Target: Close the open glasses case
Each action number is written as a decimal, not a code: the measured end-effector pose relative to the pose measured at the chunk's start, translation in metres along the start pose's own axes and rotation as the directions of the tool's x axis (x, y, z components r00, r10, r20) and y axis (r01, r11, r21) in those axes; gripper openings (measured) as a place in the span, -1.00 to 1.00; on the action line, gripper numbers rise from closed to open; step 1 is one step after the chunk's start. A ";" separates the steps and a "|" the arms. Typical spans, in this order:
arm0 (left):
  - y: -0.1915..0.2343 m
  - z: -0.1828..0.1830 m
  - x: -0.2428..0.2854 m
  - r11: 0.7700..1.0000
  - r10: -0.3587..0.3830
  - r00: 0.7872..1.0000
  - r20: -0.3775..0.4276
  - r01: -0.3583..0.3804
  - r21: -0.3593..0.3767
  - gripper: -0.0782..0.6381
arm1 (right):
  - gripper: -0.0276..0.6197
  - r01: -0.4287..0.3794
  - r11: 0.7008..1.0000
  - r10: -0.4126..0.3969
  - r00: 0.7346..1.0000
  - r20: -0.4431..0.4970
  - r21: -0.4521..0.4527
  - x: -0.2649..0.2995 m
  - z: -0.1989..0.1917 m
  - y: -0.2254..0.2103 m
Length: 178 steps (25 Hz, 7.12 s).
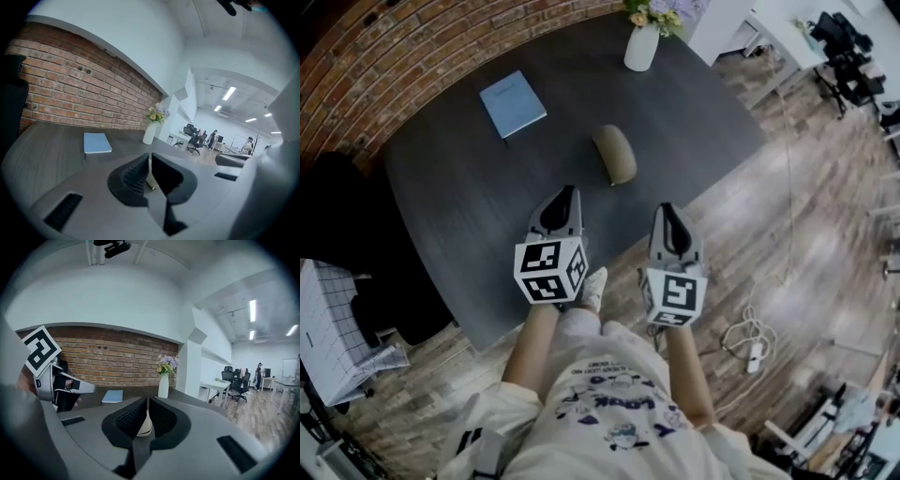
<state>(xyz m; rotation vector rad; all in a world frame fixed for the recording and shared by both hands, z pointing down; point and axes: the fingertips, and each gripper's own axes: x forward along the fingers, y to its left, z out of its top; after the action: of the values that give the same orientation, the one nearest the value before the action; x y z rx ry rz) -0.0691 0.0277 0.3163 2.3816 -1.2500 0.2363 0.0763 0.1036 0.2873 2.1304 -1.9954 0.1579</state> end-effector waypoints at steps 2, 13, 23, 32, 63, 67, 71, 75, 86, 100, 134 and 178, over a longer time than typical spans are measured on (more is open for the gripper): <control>0.003 -0.001 0.014 1.000 -0.002 1.000 -0.018 0.001 -0.021 -0.78 | -0.91 -0.014 1.000 0.014 1.000 -0.018 -0.001 0.014 -0.002 -0.002; 0.011 -0.026 0.061 0.984 -0.070 0.987 -0.141 0.045 -0.171 -0.53 | -0.91 -0.080 0.997 0.082 0.985 -0.150 0.018 0.054 -0.042 0.004; 0.012 -0.059 0.112 0.953 -0.168 0.952 -0.256 0.090 -0.290 -0.38 | -0.90 -0.232 0.973 0.223 0.946 -0.236 -0.010 0.085 -0.067 0.016; 0.005 -0.076 0.153 0.876 -0.279 0.912 -0.300 0.114 -0.468 -0.29 | -0.55 -0.377 0.926 0.362 0.870 -0.334 0.021 0.106 -0.103 0.019; -0.012 -0.090 0.204 0.520 -0.196 0.950 -0.245 -0.111 -0.847 -0.12 | -0.41 -0.327 0.928 0.373 0.791 -0.485 0.180 0.119 -0.156 -0.011; -0.012 -0.090 0.205 0.517 -0.208 0.946 -0.247 -0.108 -0.849 -0.12 | -0.42 -0.302 0.928 0.373 0.776 -0.509 0.219 0.130 -0.169 -0.012; -0.013 -0.090 0.205 0.520 -0.219 0.943 -0.249 -0.103 -0.848 -0.12 | -0.42 -0.288 0.908 0.414 0.735 -0.537 0.304 0.133 -0.179 -0.002; -0.012 -0.090 0.205 0.524 -0.228 0.940 -0.255 -0.102 -0.845 -0.12 | -0.49 -0.253 0.917 0.391 0.721 -0.571 0.308 0.138 -0.180 0.004; -0.013 -0.091 0.207 0.539 -0.224 0.939 -0.262 -0.105 -0.836 -0.11 | -0.83 -0.107 0.942 0.299 0.701 -0.647 0.319 0.144 -0.186 -0.005; -0.011 -0.093 0.209 0.610 -0.239 0.913 -0.332 -0.125 -0.782 -0.08 | -0.91 -0.159 0.949 0.301 0.705 -0.642 0.271 0.138 -0.185 -0.013; -0.012 -0.093 0.214 0.629 -0.257 0.893 -0.369 -0.135 -0.766 -0.04 | -0.91 -0.625 0.776 0.501 0.536 -0.680 0.079 0.231 -0.159 -0.064; -0.021 -0.111 0.178 0.903 -0.398 0.576 -0.714 0.108 -0.417 -0.03 | -0.91 -0.655 0.708 0.602 0.366 -0.710 0.263 0.173 -0.162 -0.016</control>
<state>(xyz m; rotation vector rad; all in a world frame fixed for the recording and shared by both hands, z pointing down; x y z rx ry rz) 0.0567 -0.0434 0.4699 1.7613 -0.4450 0.8162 0.1161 -0.0264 0.4827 0.8043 -2.0289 0.9333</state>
